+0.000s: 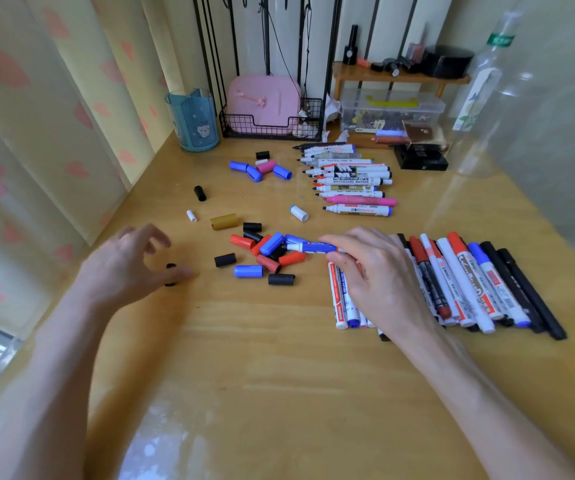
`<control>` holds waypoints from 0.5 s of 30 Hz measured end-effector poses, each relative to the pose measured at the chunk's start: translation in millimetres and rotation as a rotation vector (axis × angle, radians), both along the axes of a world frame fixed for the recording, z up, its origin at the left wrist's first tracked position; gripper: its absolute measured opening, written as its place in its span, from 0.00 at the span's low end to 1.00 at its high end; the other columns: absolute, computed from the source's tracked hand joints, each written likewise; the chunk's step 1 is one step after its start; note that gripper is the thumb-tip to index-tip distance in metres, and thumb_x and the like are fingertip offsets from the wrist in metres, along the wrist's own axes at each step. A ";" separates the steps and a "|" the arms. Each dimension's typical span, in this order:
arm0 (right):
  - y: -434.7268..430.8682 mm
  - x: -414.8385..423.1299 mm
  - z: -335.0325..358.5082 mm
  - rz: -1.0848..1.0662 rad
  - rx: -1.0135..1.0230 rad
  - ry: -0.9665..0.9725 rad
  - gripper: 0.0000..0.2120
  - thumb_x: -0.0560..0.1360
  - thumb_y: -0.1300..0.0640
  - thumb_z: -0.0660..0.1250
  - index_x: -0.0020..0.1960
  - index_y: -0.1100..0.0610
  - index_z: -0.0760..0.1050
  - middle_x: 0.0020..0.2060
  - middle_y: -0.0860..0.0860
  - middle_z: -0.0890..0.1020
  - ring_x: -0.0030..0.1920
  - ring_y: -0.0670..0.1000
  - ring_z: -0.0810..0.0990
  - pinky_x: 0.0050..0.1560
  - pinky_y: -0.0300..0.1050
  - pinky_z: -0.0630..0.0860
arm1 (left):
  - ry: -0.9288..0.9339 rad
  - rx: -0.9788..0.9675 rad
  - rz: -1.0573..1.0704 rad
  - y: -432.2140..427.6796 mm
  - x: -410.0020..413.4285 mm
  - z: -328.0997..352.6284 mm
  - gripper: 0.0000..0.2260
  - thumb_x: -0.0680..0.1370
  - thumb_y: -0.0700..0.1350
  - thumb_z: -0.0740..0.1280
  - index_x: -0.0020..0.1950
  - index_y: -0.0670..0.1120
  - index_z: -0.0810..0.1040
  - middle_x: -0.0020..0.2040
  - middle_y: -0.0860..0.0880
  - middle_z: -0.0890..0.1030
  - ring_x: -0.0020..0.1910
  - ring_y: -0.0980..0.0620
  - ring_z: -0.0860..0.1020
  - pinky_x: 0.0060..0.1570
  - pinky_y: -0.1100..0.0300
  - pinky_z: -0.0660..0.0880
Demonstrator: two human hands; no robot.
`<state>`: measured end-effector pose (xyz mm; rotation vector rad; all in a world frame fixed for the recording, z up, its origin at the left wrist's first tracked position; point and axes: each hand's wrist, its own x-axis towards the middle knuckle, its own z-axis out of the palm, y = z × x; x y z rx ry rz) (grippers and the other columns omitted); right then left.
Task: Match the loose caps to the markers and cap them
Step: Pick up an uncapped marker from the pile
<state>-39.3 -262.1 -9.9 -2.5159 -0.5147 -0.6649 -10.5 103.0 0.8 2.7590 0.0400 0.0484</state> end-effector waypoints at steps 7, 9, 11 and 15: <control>0.9 0.3 -1.4 0.006 -0.006 0.000 0.12 0.82 0.59 0.68 0.63 0.50 0.82 0.49 0.44 0.81 0.50 0.50 0.78 0.50 0.55 0.72 | 0.007 -0.092 -0.123 -18.7 -3.3 2.4 0.10 0.73 0.55 0.79 0.44 0.54 0.80 0.44 0.57 0.83 0.46 0.55 0.82 0.43 0.56 0.76; 1.4 -0.4 -1.0 0.016 -0.001 -0.003 0.11 0.83 0.57 0.67 0.64 0.50 0.82 0.49 0.44 0.80 0.50 0.50 0.78 0.51 0.56 0.73 | -0.133 -0.213 -0.221 -33.6 -4.7 5.0 0.09 0.74 0.52 0.78 0.46 0.54 0.79 0.45 0.58 0.84 0.45 0.58 0.84 0.42 0.60 0.75; 3.1 -1.9 -0.2 0.032 0.006 -0.011 0.11 0.83 0.57 0.67 0.64 0.51 0.82 0.49 0.44 0.80 0.50 0.50 0.78 0.51 0.57 0.73 | -0.176 -0.367 -0.293 -51.9 -7.9 8.4 0.09 0.74 0.53 0.77 0.48 0.52 0.80 0.45 0.55 0.85 0.42 0.55 0.84 0.43 0.58 0.79; 4.8 -2.5 -0.2 0.059 0.030 -0.034 0.11 0.82 0.58 0.68 0.63 0.51 0.82 0.48 0.45 0.81 0.50 0.51 0.79 0.50 0.57 0.72 | -0.223 -0.446 -0.395 -79.3 -14.2 5.9 0.12 0.74 0.57 0.75 0.49 0.51 0.80 0.46 0.54 0.85 0.41 0.52 0.84 0.41 0.52 0.79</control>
